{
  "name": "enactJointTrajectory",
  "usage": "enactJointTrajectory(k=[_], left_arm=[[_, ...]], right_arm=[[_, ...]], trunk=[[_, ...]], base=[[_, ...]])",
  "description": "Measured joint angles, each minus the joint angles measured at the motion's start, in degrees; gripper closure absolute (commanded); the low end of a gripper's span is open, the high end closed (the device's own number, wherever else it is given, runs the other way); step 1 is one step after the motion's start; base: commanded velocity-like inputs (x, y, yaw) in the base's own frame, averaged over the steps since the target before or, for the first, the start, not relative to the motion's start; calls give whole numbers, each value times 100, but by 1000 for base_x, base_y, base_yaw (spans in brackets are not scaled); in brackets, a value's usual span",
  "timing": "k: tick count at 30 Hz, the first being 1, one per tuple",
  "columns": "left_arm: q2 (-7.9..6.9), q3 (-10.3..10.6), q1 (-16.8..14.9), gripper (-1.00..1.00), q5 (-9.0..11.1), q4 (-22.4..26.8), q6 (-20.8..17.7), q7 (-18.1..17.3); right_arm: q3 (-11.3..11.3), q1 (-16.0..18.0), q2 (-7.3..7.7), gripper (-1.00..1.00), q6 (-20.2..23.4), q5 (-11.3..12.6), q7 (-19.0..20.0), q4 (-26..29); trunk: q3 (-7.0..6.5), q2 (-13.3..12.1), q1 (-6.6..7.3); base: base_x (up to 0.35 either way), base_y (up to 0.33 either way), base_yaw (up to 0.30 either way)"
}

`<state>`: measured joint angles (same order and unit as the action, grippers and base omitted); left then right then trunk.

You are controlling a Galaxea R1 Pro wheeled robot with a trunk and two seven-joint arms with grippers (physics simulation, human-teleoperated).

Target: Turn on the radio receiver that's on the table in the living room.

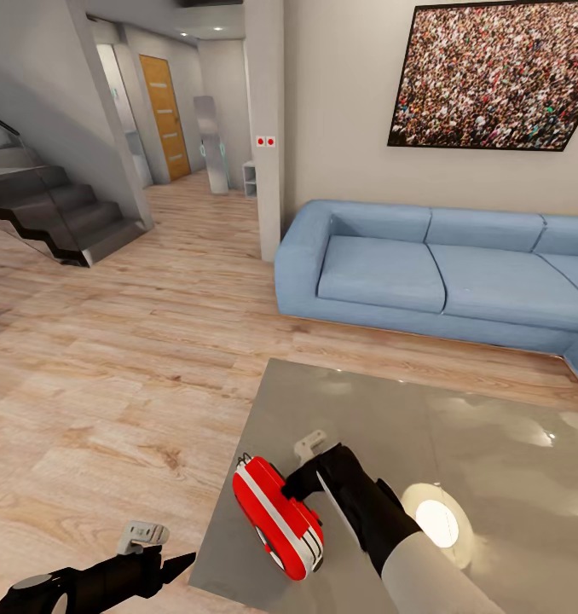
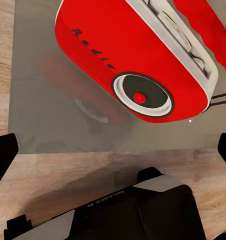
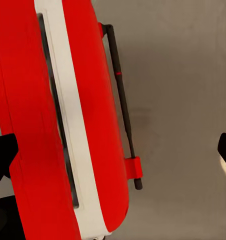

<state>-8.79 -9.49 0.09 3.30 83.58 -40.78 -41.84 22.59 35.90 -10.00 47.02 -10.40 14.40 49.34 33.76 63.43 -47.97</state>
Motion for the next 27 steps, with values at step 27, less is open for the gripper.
enactJointTrajectory(k=[27], left_arm=[[0, 0, 0, -100, 3, 0, 0, 0]], right_arm=[[21, 188, 0, -100, -51, 42, -16, -286]], trunk=[[0, 0, 0]], base=[[0, 0, 0]])
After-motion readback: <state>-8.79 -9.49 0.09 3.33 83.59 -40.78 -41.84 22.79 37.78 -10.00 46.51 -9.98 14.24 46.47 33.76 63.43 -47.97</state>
